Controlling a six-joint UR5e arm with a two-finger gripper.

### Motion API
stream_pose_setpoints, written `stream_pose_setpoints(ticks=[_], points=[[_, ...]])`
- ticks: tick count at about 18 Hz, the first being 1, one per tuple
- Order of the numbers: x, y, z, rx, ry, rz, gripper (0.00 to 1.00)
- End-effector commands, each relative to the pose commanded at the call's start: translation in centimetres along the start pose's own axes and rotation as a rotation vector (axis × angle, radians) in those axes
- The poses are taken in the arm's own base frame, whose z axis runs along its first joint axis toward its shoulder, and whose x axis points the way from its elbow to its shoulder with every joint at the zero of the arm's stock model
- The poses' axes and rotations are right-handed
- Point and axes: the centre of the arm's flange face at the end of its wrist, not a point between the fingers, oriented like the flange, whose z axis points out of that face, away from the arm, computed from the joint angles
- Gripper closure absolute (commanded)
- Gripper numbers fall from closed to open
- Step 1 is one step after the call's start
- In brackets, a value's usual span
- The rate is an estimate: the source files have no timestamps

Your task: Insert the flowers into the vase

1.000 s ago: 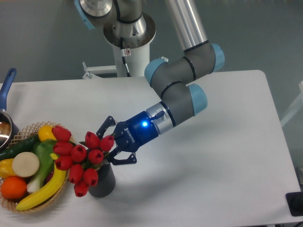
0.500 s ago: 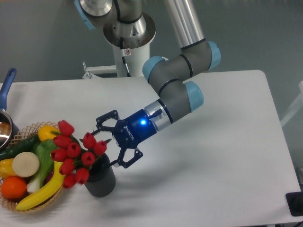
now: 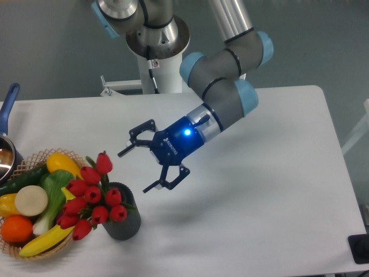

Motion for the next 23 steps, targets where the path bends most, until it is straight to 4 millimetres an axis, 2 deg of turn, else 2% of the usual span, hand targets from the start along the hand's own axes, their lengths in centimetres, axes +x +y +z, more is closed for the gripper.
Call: stream_pose_setpoints(ticks=[4, 6, 12, 17, 21, 23], points=[[-0.2, -1.0, -3.5, -0.151, -0.147, 0.004, 0.00], [-0.7, -1.2, -4.7, -0.207, -0.204, -0.017, 0.00], [-4.6, -2.7, -12.1, -0.458, -0.491, -0.024, 0.00], [-6.5, 0.0, -17.9, -0.707, -0.674, -0.053, 0.00], [-7.1, 1.8, -21.1, -0.808, -0.687, 0.001, 0.00], [-7.1, 4.6, -22.5, -0.957, -0.668, 0.023, 0.00]])
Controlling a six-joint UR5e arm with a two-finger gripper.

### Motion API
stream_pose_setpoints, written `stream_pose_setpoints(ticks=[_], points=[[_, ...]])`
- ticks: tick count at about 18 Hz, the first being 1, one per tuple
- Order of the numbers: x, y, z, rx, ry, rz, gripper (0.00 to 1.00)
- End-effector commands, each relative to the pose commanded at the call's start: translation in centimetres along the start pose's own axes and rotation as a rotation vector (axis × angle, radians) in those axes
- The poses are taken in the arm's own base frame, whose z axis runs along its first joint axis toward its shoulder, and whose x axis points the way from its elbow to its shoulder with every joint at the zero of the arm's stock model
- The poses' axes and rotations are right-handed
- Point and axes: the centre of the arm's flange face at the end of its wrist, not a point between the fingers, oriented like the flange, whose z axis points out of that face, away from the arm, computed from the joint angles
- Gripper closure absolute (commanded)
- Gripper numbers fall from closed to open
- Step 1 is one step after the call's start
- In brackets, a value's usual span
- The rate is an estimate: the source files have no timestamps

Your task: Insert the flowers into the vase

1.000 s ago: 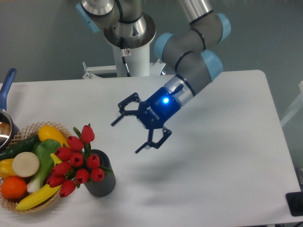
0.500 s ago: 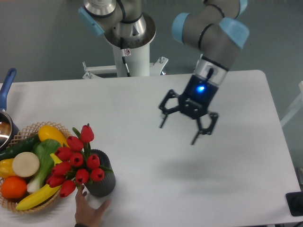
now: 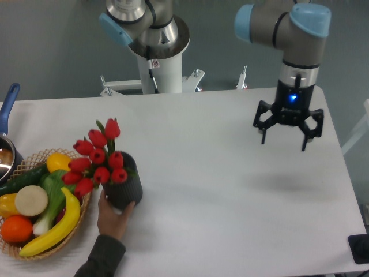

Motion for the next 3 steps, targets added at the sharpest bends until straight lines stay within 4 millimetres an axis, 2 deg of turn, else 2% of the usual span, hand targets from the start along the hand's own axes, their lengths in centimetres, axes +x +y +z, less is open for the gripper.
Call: stream_pose_setpoints(ticks=[3], points=[[-0.24, 1.72, 0.37, -0.095, -0.008, 0.037, 0.00]])
